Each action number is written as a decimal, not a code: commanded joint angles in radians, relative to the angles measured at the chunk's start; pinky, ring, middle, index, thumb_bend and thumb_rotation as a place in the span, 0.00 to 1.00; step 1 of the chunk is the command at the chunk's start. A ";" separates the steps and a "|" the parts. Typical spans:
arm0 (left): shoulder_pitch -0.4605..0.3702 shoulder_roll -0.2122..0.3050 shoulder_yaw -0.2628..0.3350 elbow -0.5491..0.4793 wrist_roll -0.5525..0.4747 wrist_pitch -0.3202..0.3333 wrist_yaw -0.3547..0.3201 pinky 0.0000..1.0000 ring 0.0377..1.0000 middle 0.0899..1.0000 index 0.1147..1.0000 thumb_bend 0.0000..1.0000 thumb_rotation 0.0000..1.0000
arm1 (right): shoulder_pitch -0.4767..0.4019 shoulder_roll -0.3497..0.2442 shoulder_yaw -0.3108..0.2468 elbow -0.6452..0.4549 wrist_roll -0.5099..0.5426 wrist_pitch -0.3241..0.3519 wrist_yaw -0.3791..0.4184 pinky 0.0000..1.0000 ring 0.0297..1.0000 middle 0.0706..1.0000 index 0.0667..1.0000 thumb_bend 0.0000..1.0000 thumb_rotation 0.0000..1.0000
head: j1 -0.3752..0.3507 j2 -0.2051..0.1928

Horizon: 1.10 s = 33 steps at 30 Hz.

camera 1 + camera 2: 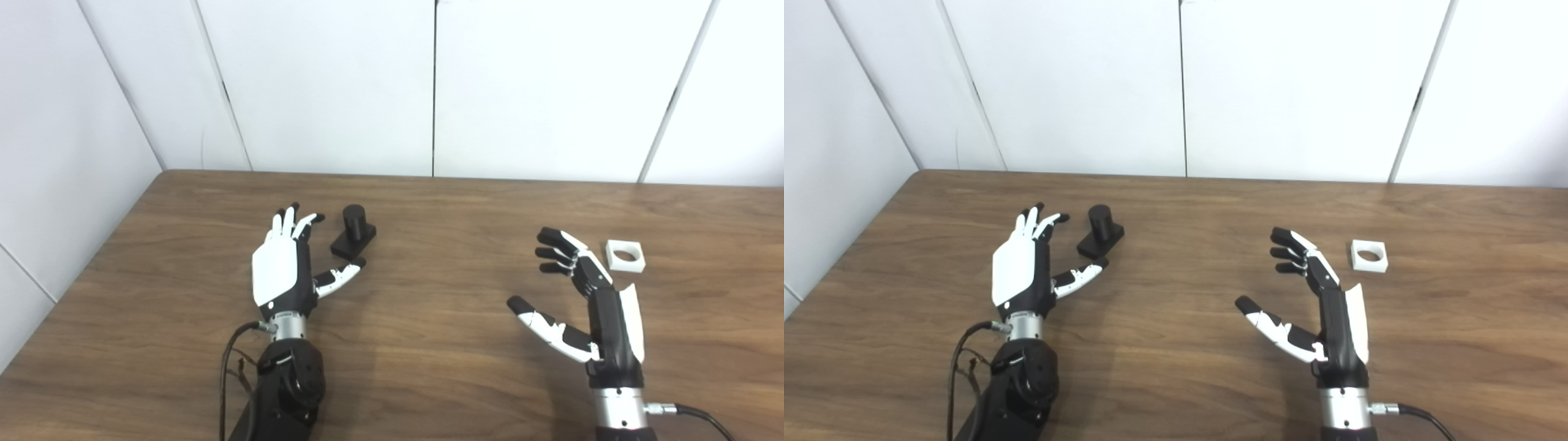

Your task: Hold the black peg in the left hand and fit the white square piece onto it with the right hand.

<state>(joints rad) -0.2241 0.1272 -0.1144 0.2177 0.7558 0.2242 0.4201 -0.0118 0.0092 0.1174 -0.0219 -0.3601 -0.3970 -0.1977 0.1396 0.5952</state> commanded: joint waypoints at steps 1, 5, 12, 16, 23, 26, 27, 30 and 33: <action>-0.012 0.021 -0.001 0.033 -0.032 -0.013 -0.031 0.96 1.00 0.97 0.74 0.80 0.43 | 0.078 -0.028 -0.016 0.115 -0.007 0.004 -0.005 0.65 0.73 0.77 0.78 0.65 0.28 | 0.001 0.001; -0.026 0.025 0.001 0.040 -0.076 0.003 -0.088 0.96 0.99 0.97 0.74 0.80 0.41 | 0.077 -0.027 -0.014 0.115 -0.008 0.005 -0.005 0.65 0.73 0.77 0.77 0.65 0.28 | 0.001 0.003; -0.041 0.044 -0.009 0.054 -0.083 0.017 -0.128 0.94 0.99 0.97 0.72 0.80 0.41 | 0.077 -0.026 -0.016 0.116 0.003 0.003 -0.003 0.65 0.73 0.77 0.77 0.65 0.27 | 0.005 0.004; -0.045 0.049 -0.011 0.052 -0.088 0.025 -0.138 0.94 0.98 0.97 0.72 0.80 0.39 | 0.078 -0.026 -0.017 0.112 0.000 0.007 -0.005 0.64 0.73 0.77 0.77 0.65 0.28 | 0.008 0.007; -0.066 0.049 -0.024 0.074 -0.075 0.051 -0.140 0.93 0.98 0.97 0.72 0.79 0.41 | 0.074 -0.025 -0.017 0.111 -0.003 0.012 -0.004 0.65 0.73 0.77 0.77 0.65 0.28 | 0.009 0.007; -0.078 0.051 -0.030 0.092 -0.069 0.051 -0.128 0.92 0.98 0.96 0.72 0.79 0.42 | 0.073 -0.025 -0.017 0.111 -0.003 0.008 -0.005 0.64 0.72 0.77 0.77 0.65 0.27 | 0.006 0.006; -0.083 0.051 -0.032 0.099 -0.068 0.051 -0.124 0.91 0.98 0.96 0.72 0.79 0.41 | 0.073 -0.025 -0.017 0.109 -0.002 0.010 -0.003 0.64 0.73 0.77 0.77 0.65 0.28 | 0.006 0.006; -0.091 0.055 -0.034 0.113 -0.065 0.047 -0.114 0.91 0.98 0.96 0.72 0.79 0.42 | 0.074 -0.024 -0.017 0.106 -0.005 0.012 -0.005 0.65 0.73 0.77 0.77 0.66 0.28 | 0.004 0.009; -0.092 0.058 -0.032 0.119 -0.068 0.034 -0.105 0.90 0.97 0.96 0.72 0.78 0.42 | 0.075 -0.025 -0.018 0.105 -0.010 0.010 -0.008 0.65 0.73 0.77 0.77 0.65 0.29 | 0.005 0.011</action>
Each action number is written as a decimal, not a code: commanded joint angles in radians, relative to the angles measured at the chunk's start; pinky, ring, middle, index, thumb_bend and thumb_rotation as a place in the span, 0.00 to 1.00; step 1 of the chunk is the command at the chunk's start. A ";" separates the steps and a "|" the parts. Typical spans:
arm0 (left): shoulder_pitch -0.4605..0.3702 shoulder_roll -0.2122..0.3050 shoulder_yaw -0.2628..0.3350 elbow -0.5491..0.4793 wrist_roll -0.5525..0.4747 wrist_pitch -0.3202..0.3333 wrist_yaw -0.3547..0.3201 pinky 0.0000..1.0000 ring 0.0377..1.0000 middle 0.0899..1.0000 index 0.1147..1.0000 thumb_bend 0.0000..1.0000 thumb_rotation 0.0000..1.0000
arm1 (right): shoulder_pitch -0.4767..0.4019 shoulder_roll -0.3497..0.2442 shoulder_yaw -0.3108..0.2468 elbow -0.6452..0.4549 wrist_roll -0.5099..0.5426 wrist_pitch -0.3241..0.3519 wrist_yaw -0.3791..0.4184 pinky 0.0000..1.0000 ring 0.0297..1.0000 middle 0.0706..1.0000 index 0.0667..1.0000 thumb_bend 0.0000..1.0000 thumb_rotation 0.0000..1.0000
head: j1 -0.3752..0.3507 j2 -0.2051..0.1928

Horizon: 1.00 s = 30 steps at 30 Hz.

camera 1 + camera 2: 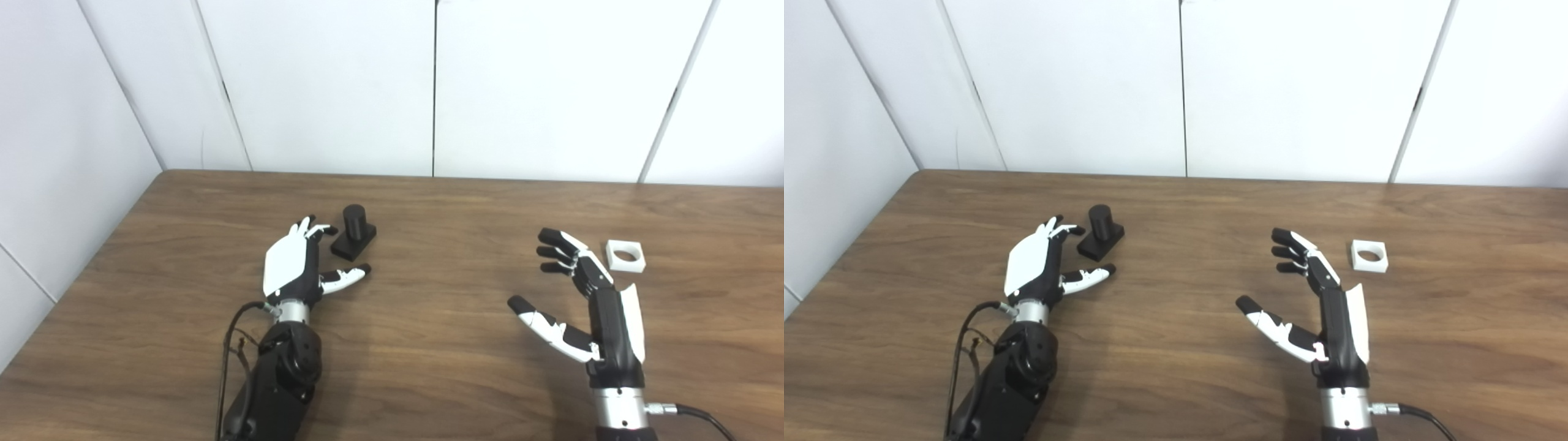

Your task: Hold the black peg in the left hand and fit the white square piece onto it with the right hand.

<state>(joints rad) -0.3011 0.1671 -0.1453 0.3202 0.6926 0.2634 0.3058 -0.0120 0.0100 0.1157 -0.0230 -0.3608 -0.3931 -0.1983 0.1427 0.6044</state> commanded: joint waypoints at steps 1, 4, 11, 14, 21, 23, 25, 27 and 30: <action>-0.015 0.018 -0.001 0.016 -0.006 -0.008 0.011 0.90 0.97 0.96 0.72 0.78 0.42 | 0.076 -0.026 -0.017 0.106 -0.011 0.006 -0.008 0.65 0.73 0.77 0.77 0.65 0.29 | 0.002 0.002; -0.008 0.020 0.002 0.003 -0.009 -0.009 0.009 0.90 0.98 0.96 0.72 0.78 0.42 | 0.079 -0.025 -0.018 0.100 -0.007 0.017 -0.005 0.65 0.73 0.77 0.77 0.65 0.29 | 0.003 0.004; 0.038 0.027 0.006 -0.156 -0.001 0.025 -0.040 0.95 0.99 0.97 0.72 0.79 0.45 | 0.081 -0.035 -0.021 0.098 0.000 0.011 -0.002 0.65 0.73 0.77 0.77 0.65 0.28 | 0.016 0.008; 0.049 0.039 -0.004 -0.245 0.026 0.067 -0.090 0.95 0.99 0.98 0.73 0.78 0.47 | 0.082 -0.043 -0.023 0.099 -0.004 0.007 -0.002 0.65 0.73 0.77 0.77 0.64 0.28 | 0.023 0.002; 0.054 0.053 -0.013 -0.394 0.060 0.173 -0.198 0.95 0.99 0.98 0.73 0.78 0.47 | 0.078 -0.054 -0.028 0.103 0.003 -0.011 -0.002 0.63 0.72 0.77 0.77 0.64 0.25 | 0.059 -0.017; 0.052 0.057 -0.013 -0.423 0.071 0.190 -0.219 0.94 0.99 0.98 0.73 0.78 0.46 | 0.074 -0.056 -0.028 0.111 0.005 -0.014 -0.001 0.63 0.72 0.77 0.77 0.64 0.25 | 0.073 -0.020; 0.050 0.057 -0.009 -0.438 0.080 0.198 -0.233 0.94 0.99 0.98 0.72 0.77 0.45 | 0.071 -0.056 -0.029 0.117 0.010 -0.012 0.002 0.64 0.72 0.77 0.77 0.64 0.25 | 0.072 -0.024; 0.049 0.055 -0.002 -0.446 0.086 0.203 -0.241 0.93 0.98 0.98 0.73 0.77 0.45 | 0.071 -0.054 -0.028 0.117 0.014 -0.004 0.005 0.64 0.73 0.77 0.77 0.64 0.26 | 0.070 -0.021; 0.047 0.051 0.010 -0.443 0.094 0.204 -0.246 0.92 0.98 0.97 0.73 0.78 0.44 | 0.073 -0.055 -0.027 0.115 0.006 -0.002 0.004 0.63 0.72 0.77 0.77 0.65 0.28 | 0.068 -0.023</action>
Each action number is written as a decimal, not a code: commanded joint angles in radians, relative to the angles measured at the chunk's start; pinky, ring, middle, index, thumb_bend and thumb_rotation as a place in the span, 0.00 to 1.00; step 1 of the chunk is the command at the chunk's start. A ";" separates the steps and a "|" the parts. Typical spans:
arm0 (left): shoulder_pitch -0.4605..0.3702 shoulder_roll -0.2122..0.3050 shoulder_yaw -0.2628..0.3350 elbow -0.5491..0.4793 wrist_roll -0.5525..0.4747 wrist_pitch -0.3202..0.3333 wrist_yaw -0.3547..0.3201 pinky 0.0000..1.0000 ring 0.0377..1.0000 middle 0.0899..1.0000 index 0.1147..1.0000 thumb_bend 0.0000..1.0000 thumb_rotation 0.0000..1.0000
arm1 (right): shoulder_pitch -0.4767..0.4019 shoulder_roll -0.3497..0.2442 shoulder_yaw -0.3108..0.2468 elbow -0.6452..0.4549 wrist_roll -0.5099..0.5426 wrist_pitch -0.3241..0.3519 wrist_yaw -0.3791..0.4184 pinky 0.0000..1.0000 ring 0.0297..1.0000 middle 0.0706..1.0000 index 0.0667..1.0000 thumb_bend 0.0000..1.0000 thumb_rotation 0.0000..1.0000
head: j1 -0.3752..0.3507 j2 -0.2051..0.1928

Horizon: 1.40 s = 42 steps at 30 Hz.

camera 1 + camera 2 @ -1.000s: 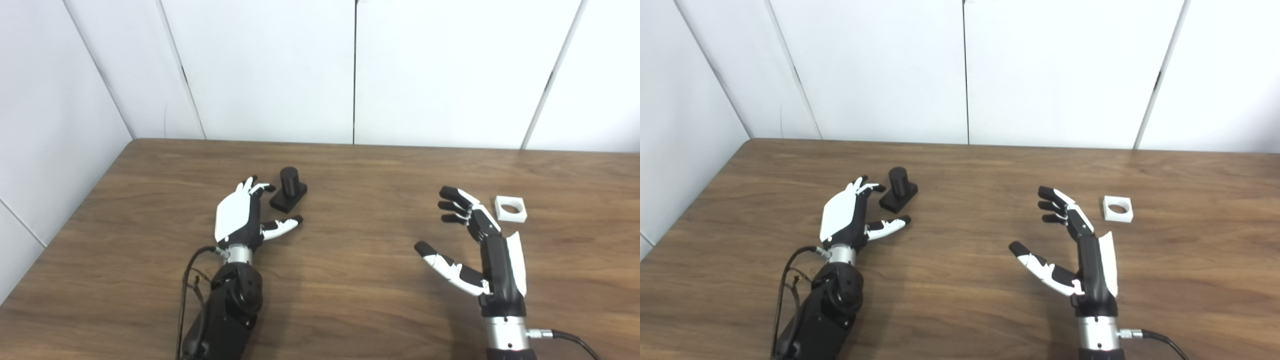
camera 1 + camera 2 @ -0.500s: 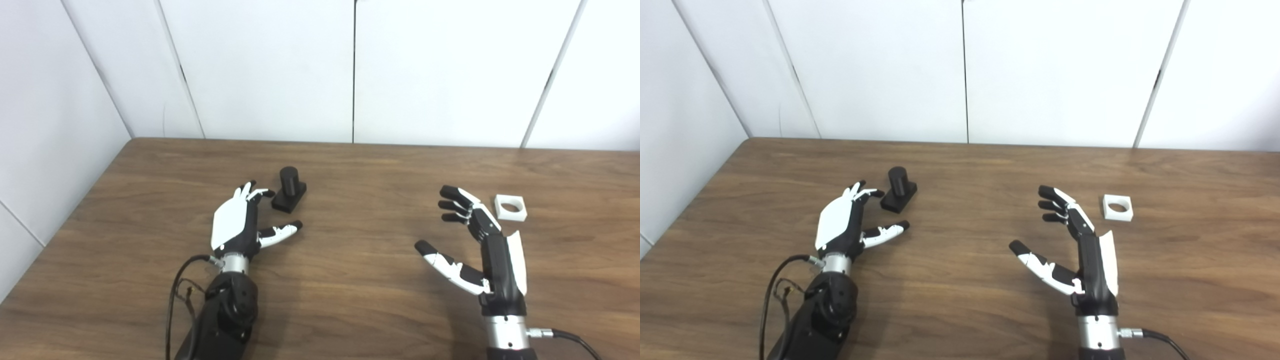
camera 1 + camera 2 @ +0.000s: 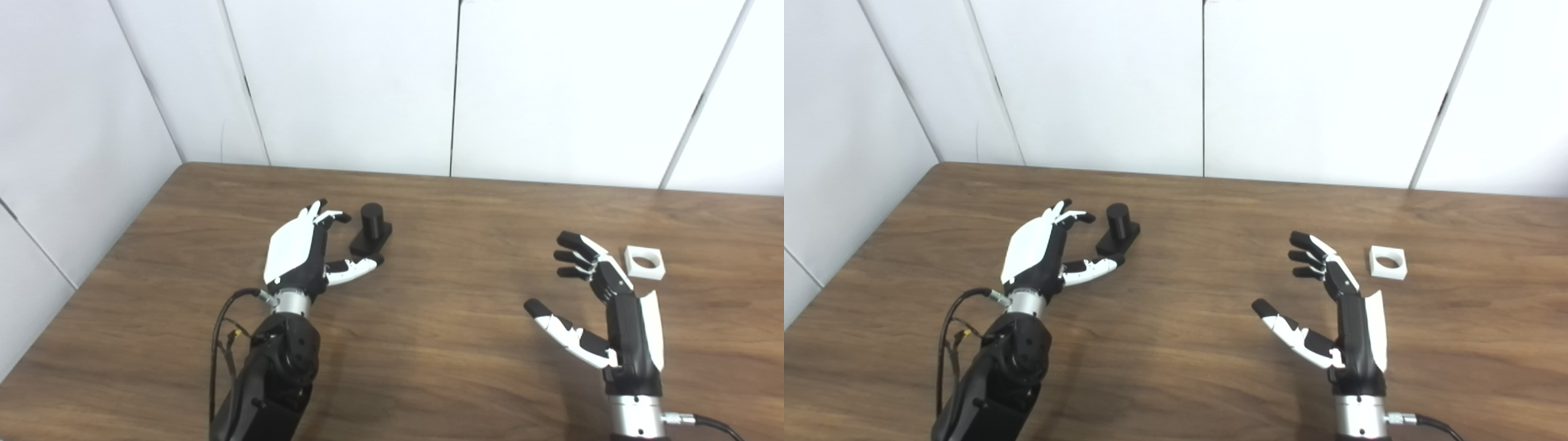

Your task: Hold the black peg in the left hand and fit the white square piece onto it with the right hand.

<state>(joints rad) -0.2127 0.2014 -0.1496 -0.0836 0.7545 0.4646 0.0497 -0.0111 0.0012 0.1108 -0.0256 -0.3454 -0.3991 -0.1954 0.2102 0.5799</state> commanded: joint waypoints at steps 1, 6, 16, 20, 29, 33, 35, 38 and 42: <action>-0.044 0.016 0.018 -0.037 0.039 0.003 0.007 0.92 0.98 0.97 0.73 0.78 0.45 | 0.073 -0.047 -0.022 0.117 -0.011 0.003 0.001 0.63 0.72 0.77 0.77 0.65 0.28 | 0.001 0.001; -0.054 0.021 0.030 -0.027 0.055 0.003 -0.007 0.93 0.98 0.97 0.74 0.78 0.47 | 0.079 -0.049 -0.024 0.114 -0.008 0.001 0.002 0.63 0.72 0.77 0.77 0.65 0.29 | 0.004 0.008; -0.099 0.017 0.044 0.074 0.062 0.002 0.014 0.91 0.98 0.97 0.74 0.80 0.46 | 0.078 -0.047 -0.019 0.116 -0.009 0.003 0.007 0.63 0.72 0.77 0.76 0.65 0.26 | -0.001 0.013; -0.115 0.021 0.035 0.121 0.067 -0.004 0.033 0.87 0.97 0.96 0.74 0.80 0.46 | 0.081 -0.049 -0.021 0.113 -0.008 0.003 0.006 0.63 0.72 0.77 0.77 0.65 0.27 | -0.005 0.013; -0.138 0.027 0.021 0.193 0.049 -0.022 0.067 0.85 0.96 0.96 0.74 0.81 0.48 | 0.082 -0.045 -0.020 0.106 -0.017 0.011 0.003 0.63 0.72 0.77 0.77 0.65 0.28 | -0.008 0.017; -0.140 0.027 0.017 0.199 0.044 -0.018 0.067 0.85 0.97 0.96 0.74 0.82 0.50 | 0.083 -0.038 -0.019 0.100 -0.017 0.023 0.003 0.64 0.72 0.77 0.77 0.65 0.27 | -0.015 0.024; -0.139 0.026 0.016 0.197 0.038 -0.017 0.064 0.87 0.98 0.97 0.74 0.83 0.51 | 0.083 -0.036 -0.017 0.099 -0.021 0.022 0.000 0.64 0.72 0.77 0.77 0.65 0.27 | -0.015 0.025; -0.140 0.024 0.012 0.194 0.035 -0.012 0.057 0.88 0.98 0.97 0.74 0.83 0.53 | 0.083 -0.035 -0.015 0.099 -0.025 0.021 -0.003 0.64 0.72 0.77 0.77 0.65 0.27 | -0.016 0.026; -0.143 0.019 0.005 0.189 0.036 -0.003 0.050 0.88 0.98 0.97 0.74 0.84 0.54 | 0.082 -0.035 -0.012 0.104 -0.032 0.009 -0.009 0.64 0.72 0.77 0.76 0.65 0.26 | -0.015 0.030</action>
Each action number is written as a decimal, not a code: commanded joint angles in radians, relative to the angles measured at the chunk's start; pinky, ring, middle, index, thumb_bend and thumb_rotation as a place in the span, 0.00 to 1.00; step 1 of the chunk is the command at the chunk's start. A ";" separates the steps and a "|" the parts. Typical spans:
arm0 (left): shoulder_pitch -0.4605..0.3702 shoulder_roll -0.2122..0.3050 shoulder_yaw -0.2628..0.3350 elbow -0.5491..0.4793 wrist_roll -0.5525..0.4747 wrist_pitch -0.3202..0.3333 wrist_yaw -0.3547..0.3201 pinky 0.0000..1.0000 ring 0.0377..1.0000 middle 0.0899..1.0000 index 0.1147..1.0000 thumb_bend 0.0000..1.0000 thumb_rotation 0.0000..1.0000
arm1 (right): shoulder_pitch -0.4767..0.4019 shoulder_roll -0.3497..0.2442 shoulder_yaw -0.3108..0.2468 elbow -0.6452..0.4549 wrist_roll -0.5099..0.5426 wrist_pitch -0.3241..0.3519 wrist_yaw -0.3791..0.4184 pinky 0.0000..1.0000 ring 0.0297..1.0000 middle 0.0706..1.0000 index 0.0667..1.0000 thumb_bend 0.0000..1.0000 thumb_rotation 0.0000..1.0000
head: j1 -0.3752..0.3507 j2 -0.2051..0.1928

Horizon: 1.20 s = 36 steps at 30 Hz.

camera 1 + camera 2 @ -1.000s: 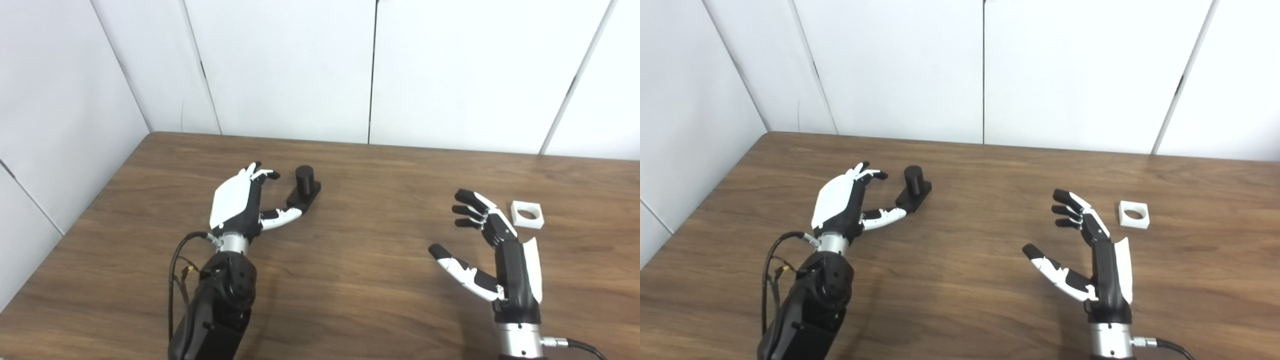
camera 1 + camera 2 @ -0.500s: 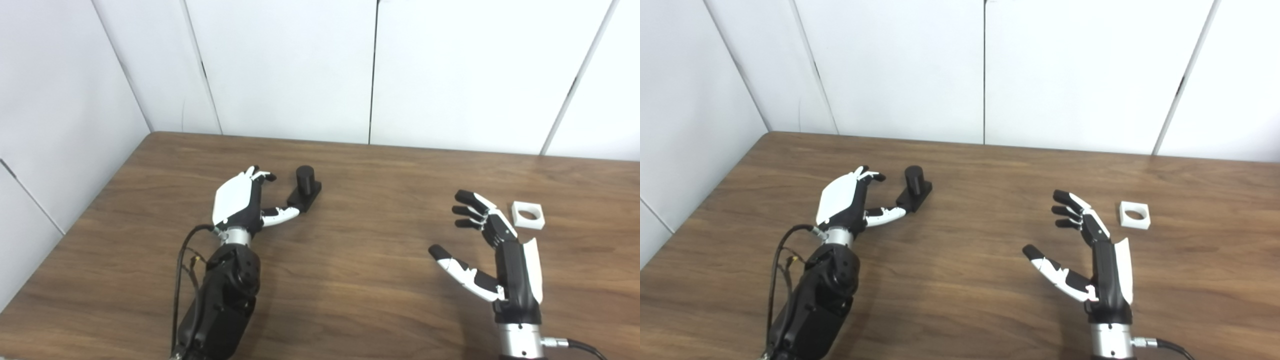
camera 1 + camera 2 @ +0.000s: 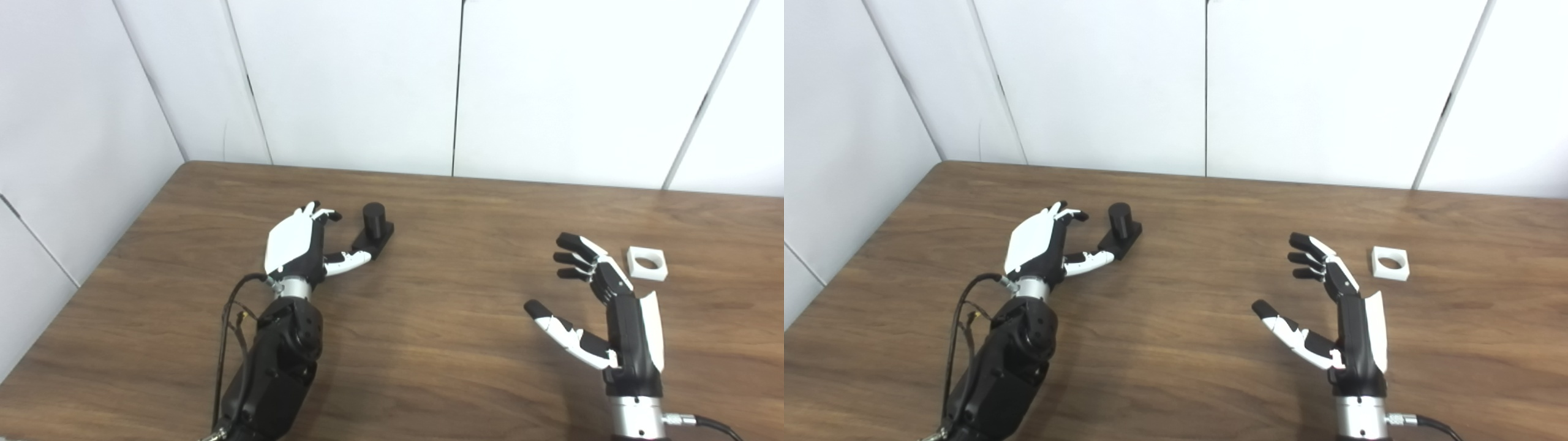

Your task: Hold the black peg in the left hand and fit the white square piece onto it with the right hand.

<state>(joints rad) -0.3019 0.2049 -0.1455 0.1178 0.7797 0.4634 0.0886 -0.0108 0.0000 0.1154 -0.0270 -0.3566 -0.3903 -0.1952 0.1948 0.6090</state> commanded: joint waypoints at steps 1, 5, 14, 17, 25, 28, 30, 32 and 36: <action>-0.055 0.013 0.000 -0.012 0.011 0.000 0.009 0.89 0.98 0.97 0.74 0.83 0.54 | 0.082 -0.033 -0.016 0.104 -0.020 0.002 -0.008 0.64 0.72 0.77 0.77 0.65 0.26 | 0.000 0.002; -0.064 0.004 -0.007 -0.007 0.014 -0.001 0.021 0.85 0.97 0.96 0.73 0.83 0.51 | 0.081 -0.031 -0.015 0.106 -0.020 0.001 -0.009 0.64 0.72 0.77 0.77 0.65 0.25 | 0.001 0.003; -0.073 -0.017 -0.011 0.006 0.011 0.003 0.020 0.87 0.97 0.97 0.72 0.81 0.48 | 0.078 -0.025 -0.015 0.108 -0.016 0.001 -0.011 0.65 0.73 0.78 0.77 0.64 0.24 | -0.001 0.008; -0.078 -0.019 -0.014 0.032 0.016 0.002 0.030 0.86 0.96 0.96 0.73 0.81 0.48 | 0.078 -0.024 -0.016 0.106 -0.016 0.001 -0.012 0.64 0.72 0.78 0.77 0.64 0.24 | -0.008 0.009; -0.087 -0.035 -0.011 0.139 -0.010 -0.019 0.098 0.87 0.96 0.95 0.72 0.82 0.48 | 0.088 -0.034 -0.022 0.086 -0.022 0.006 -0.012 0.63 0.72 0.78 0.77 0.64 0.25 | -0.007 0.014; -0.087 -0.037 -0.013 0.161 -0.021 -0.025 0.113 0.88 0.97 0.96 0.72 0.82 0.47 | 0.089 -0.039 -0.028 0.084 -0.021 0.002 -0.015 0.63 0.72 0.77 0.77 0.65 0.25 | 0.000 0.016; -0.089 -0.038 -0.016 0.172 -0.025 -0.026 0.118 0.88 0.97 0.96 0.73 0.83 0.48 | 0.090 -0.042 -0.030 0.083 -0.017 0.000 -0.013 0.62 0.71 0.77 0.77 0.65 0.25 | 0.001 0.016; -0.090 -0.038 -0.017 0.179 -0.032 -0.030 0.125 0.89 0.97 0.97 0.73 0.83 0.48 | 0.091 -0.045 -0.031 0.081 -0.015 -0.001 -0.011 0.62 0.71 0.77 0.77 0.64 0.25 | 0.002 0.018; -0.092 -0.037 -0.019 0.188 -0.040 -0.035 0.136 0.89 0.98 0.97 0.73 0.83 0.48 | 0.092 -0.046 -0.030 0.078 -0.018 0.001 -0.009 0.63 0.72 0.77 0.76 0.64 0.24 | 0.000 0.018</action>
<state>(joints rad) -0.3576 0.1569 -0.1650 0.3035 0.7477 0.4237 0.2205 -0.0069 0.0029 0.1125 -0.0342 -0.3614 -0.3895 -0.2015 0.1933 0.6259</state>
